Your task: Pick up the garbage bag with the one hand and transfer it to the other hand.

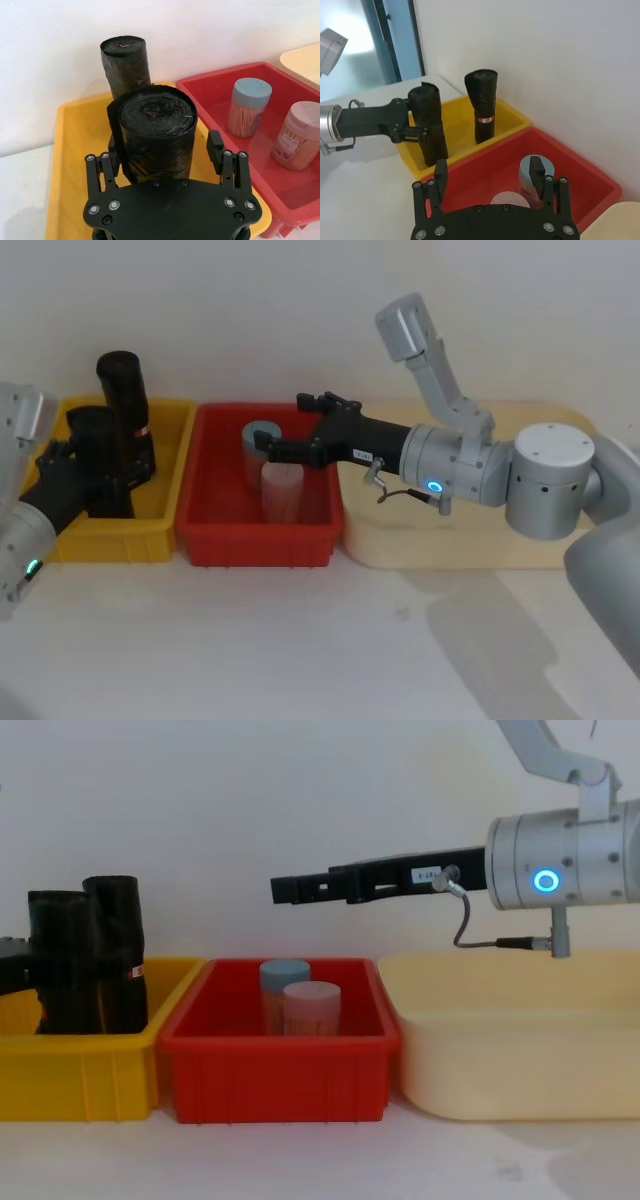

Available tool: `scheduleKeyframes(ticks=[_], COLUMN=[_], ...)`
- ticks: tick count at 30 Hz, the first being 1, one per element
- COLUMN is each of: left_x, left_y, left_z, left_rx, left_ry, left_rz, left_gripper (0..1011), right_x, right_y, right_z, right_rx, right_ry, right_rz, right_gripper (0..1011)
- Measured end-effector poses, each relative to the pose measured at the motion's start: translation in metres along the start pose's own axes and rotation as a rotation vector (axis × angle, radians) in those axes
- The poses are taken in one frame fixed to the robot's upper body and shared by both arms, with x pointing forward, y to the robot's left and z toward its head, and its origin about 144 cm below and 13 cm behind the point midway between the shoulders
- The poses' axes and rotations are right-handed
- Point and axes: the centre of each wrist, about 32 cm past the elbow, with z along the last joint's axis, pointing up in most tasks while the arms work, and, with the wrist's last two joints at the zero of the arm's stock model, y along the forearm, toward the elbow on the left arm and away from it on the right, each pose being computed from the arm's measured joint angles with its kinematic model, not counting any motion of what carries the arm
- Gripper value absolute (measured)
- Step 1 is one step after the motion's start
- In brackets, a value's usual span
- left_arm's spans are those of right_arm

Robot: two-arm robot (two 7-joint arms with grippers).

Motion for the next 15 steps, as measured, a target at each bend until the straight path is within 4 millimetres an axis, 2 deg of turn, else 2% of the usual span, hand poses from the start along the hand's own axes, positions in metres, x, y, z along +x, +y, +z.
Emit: scheduleKeyframes(ticks=[15], left_x=[-0.002], left_y=[-0.004], left_z=[0.001], left_rx=[-0.006], left_ry=[0.004], left_rz=[0.002], left_gripper=[1001], right_x=[0.011], right_y=[0.011], right_z=[-0.013], right_rx=[-0.09], right_ry=[-0.029], right_rz=[-0.009], right_gripper=[1001])
